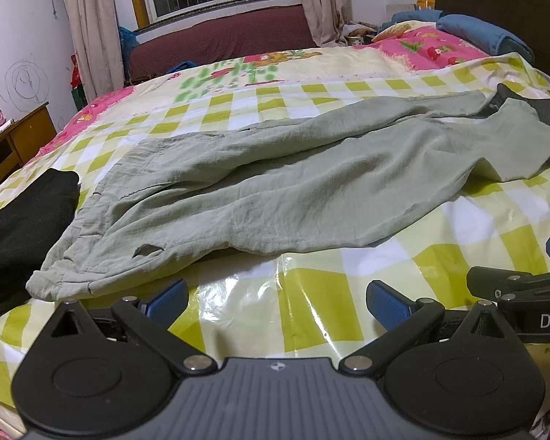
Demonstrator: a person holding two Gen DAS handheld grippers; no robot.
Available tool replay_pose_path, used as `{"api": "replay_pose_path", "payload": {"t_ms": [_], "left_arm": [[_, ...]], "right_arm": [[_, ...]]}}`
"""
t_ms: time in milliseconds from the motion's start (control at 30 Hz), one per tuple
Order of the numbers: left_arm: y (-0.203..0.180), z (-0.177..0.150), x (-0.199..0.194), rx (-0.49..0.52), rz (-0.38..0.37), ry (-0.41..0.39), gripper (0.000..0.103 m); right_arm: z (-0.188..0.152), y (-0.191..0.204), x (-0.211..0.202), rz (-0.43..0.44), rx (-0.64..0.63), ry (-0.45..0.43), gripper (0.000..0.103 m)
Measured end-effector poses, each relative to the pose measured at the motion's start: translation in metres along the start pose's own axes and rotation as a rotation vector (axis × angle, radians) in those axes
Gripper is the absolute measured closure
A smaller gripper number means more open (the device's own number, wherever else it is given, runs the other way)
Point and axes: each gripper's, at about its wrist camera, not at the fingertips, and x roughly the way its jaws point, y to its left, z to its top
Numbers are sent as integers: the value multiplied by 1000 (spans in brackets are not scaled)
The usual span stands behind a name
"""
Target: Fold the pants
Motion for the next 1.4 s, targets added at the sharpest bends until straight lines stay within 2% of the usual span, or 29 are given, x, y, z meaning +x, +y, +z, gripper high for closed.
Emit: {"api": "replay_pose_path", "payload": {"t_ms": [1167,1400], "left_arm": [[0,-1,0,3,2,5,0],[0,-4,3,18,14,12,0]], "right_arm": [[-1,0,2,3,1,17,2],[-2,1,4,13,-1,29,6]]}}
